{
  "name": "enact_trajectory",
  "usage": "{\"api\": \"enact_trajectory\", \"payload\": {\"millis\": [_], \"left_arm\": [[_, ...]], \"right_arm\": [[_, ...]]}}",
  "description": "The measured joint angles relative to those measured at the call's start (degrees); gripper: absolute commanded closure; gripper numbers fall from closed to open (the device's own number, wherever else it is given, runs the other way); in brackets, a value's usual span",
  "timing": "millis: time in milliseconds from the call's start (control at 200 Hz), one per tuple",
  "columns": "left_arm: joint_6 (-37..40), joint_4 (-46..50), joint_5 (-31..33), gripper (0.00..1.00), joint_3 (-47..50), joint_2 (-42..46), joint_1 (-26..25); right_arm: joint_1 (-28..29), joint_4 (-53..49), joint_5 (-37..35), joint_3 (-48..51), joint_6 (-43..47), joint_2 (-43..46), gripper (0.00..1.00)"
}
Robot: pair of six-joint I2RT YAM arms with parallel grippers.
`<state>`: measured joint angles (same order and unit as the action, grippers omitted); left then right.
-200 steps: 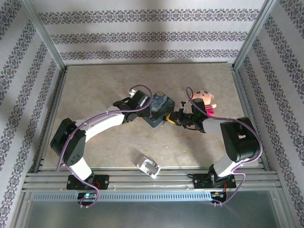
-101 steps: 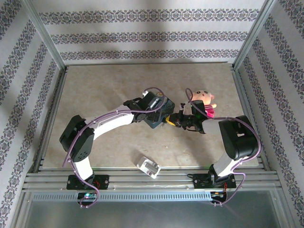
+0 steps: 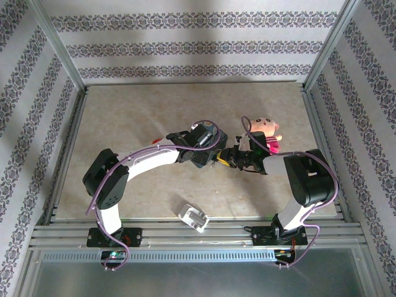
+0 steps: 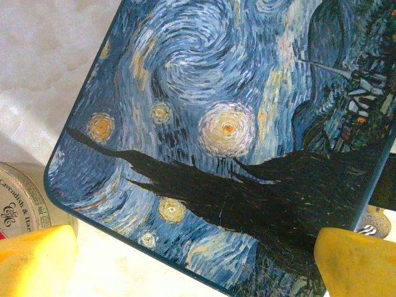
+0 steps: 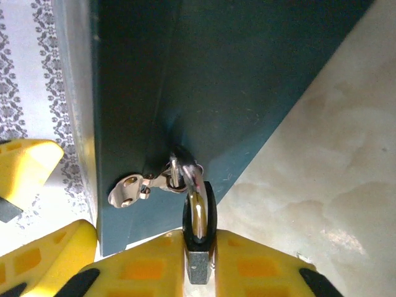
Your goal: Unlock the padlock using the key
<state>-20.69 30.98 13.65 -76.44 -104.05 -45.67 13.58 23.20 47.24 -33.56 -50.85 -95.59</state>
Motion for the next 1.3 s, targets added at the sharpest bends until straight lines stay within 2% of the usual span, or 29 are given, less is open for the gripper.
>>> {"api": "enact_trajectory", "payload": {"millis": [140,215,385,470,590,690,765,935,1299], "left_arm": [[-0.04,0.15,0.13,0.01,-0.31,-0.24,-0.04],[-0.07,0.15,0.09,0.01,-0.33,-0.28,-0.04],[-0.33,0.13,0.07,0.01,-0.33,-0.37,-0.04],[-0.48,0.13,0.07,0.01,-0.33,-0.39,-0.04],[-0.57,0.15,0.11,0.01,-0.52,-0.61,-0.04],[-0.72,0.15,0.13,0.01,-0.79,-0.87,-0.04],[-0.74,0.15,0.15,0.01,-0.83,-0.92,-0.04],[-0.76,0.15,0.13,0.01,-0.83,-0.92,-0.04],[-1.18,0.15,0.09,0.01,-0.83,-0.92,-0.04]], "right_arm": [[0.96,0.92,-0.09,0.00,-0.37,-0.35,0.71],[1.60,1.62,-0.24,0.00,-0.66,-0.63,0.75],[2.05,2.73,-0.92,0.00,-1.51,-1.51,0.76],[2.05,2.86,-1.70,0.00,-1.68,-1.70,0.69],[2.05,3.19,-3.39,0.46,-2.32,-1.53,0.67],[2.05,1.86,-6.95,1.62,-3.04,0.11,0.60],[2.49,0.02,-10.25,2.38,-3.45,2.27,0.59],[6.34,-2.71,-17.46,3.30,-5.55,7.26,0.53],[13.64,-7.52,-28.72,3.78,-9.70,10.38,0.56]]}}
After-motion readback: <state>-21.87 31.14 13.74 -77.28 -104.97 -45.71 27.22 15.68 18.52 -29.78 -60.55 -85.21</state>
